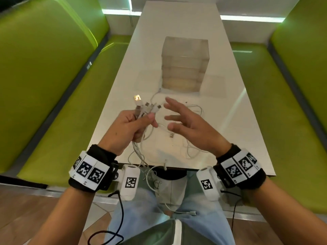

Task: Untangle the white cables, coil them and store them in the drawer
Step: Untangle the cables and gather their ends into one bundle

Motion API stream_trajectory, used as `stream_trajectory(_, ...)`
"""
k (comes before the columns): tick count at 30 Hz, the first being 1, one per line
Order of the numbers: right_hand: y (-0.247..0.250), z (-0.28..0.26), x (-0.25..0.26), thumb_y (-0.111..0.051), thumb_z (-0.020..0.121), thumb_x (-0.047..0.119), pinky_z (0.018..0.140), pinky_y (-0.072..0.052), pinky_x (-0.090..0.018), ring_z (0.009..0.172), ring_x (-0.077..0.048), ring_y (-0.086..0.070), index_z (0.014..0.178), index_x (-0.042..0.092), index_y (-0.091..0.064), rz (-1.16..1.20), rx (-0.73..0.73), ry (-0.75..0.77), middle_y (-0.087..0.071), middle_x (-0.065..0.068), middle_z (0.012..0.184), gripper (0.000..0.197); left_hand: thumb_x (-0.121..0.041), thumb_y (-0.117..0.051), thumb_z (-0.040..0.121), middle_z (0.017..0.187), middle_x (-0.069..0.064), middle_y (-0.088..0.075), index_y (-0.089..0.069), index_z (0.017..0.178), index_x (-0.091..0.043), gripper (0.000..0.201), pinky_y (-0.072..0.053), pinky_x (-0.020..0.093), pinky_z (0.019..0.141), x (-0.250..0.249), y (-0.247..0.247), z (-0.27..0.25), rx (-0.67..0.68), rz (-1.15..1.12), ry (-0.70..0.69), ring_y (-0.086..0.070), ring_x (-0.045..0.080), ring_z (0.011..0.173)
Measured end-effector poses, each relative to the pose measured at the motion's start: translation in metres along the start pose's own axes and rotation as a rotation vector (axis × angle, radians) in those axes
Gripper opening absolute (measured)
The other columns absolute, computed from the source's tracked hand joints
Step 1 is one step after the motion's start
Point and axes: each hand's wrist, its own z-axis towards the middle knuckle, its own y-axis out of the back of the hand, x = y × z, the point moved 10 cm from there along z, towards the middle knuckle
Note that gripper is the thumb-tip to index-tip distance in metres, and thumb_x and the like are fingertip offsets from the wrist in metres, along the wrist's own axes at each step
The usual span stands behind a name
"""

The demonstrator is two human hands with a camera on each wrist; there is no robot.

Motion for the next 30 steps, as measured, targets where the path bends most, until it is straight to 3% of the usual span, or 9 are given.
stream_trajectory(3,-0.005,0.007,0.021,-0.062,0.088,0.017,0.086,-0.052,-0.027,0.101,-0.011,-0.063,0.122,0.021,-0.056,0.036,0.014,0.081,-0.065,0.0,0.113,0.035,-0.029,-0.056,0.085,0.045,-0.006,-0.028,-0.068,0.067,-0.013,0.027,-0.022,0.021,0.041,-0.003,-0.018,-0.002,0.1,0.091,-0.001,-0.022,0.011,0.042)
stream_trajectory(6,0.002,0.01,0.016,-0.065,0.085,0.006,0.073,-0.053,-0.031,0.079,-0.019,-0.063,0.092,0.005,-0.069,0.003,-0.077,0.063,-0.071,-0.016,0.087,0.008,-0.035,-0.055,0.085,0.044,-0.008,-0.032,-0.066,0.068,-0.014,0.029,-0.023,0.02,0.041,-0.007,-0.003,-0.001,-0.031,0.094,-0.042,-0.024,0.01,0.041)
stream_trajectory(8,-0.003,0.006,0.002,-0.069,0.081,0.006,0.072,-0.053,-0.027,0.074,-0.014,-0.064,0.087,0.007,-0.071,-0.07,-0.008,-0.001,-0.072,-0.007,0.08,0.006,-0.034,-0.053,0.089,0.044,-0.011,-0.03,-0.061,0.069,-0.012,0.03,-0.021,0.02,0.04,-0.008,0.023,0.0,-0.194,-0.085,-0.082,-0.022,0.007,0.039)
stream_trajectory(10,-0.026,-0.005,-0.014,-0.071,0.08,0.007,0.072,-0.053,-0.024,0.072,-0.009,-0.065,0.089,0.009,-0.072,-0.206,0.23,-0.084,-0.072,0.005,0.077,0.01,-0.031,-0.048,0.095,0.044,-0.012,-0.026,-0.053,0.07,-0.012,0.032,-0.018,0.02,0.04,-0.009,0.044,0.001,-0.3,-0.278,-0.125,-0.018,0.005,0.039)
stream_trajectory(13,-0.052,-0.025,-0.021,-0.064,0.083,-0.003,0.081,-0.053,-0.03,0.085,-0.016,-0.068,0.101,0.01,-0.068,-0.164,0.442,-0.085,-0.068,-0.001,0.102,0.023,-0.032,-0.043,0.098,0.045,-0.01,-0.023,-0.049,0.071,-0.013,0.033,-0.019,0.018,0.038,-0.013,0.05,0.0,-0.339,-0.388,-0.163,-0.015,0.005,0.04)
stream_trajectory(17,-0.033,-0.022,-0.014,-0.049,0.089,-0.009,0.086,-0.055,-0.033,0.104,-0.024,-0.064,0.117,0.017,-0.053,0.117,0.205,-0.055,-0.044,0.007,0.14,0.038,-0.032,-0.041,0.099,0.046,-0.01,-0.023,-0.049,0.071,-0.013,0.035,-0.019,0.02,0.038,-0.023,0.041,-0.001,-0.314,-0.404,-0.19,-0.012,0.008,0.042)
stream_trajectory(21,-0.01,-0.018,-0.043,-0.055,0.092,0.006,0.08,-0.058,-0.039,0.094,-0.028,-0.068,0.115,0.012,-0.052,0.055,-0.017,-0.181,-0.056,0.002,0.12,0.024,-0.03,-0.038,0.1,0.046,-0.012,-0.025,-0.049,0.072,-0.013,0.035,-0.018,0.019,0.038,-0.034,0.041,-0.002,-0.303,-0.392,-0.233,-0.015,0.005,0.04)
stream_trajectory(25,-0.048,-0.028,-0.08,-0.05,0.093,0.008,0.09,-0.047,-0.03,0.104,-0.02,-0.06,0.119,0.013,-0.059,-0.502,0.311,-0.242,-0.061,-0.004,0.118,0.028,-0.03,-0.038,0.1,0.047,-0.013,-0.025,-0.048,0.071,-0.013,0.035,-0.017,0.02,0.039,-0.039,0.042,-0.002,-0.312,-0.385,-0.246,-0.016,0.004,0.04)
stream_trajectory(30,-0.07,-0.022,-0.108,-0.06,0.087,0.024,0.087,-0.046,-0.038,0.102,-0.029,-0.054,0.125,0.017,-0.052,-0.738,0.279,-0.276,-0.047,-0.009,0.121,0.04,-0.03,-0.037,0.101,0.048,-0.012,-0.026,-0.049,0.072,-0.013,0.035,-0.016,0.021,0.039,-0.038,0.034,-0.001,-0.283,-0.375,-0.246,-0.015,0.006,0.041)
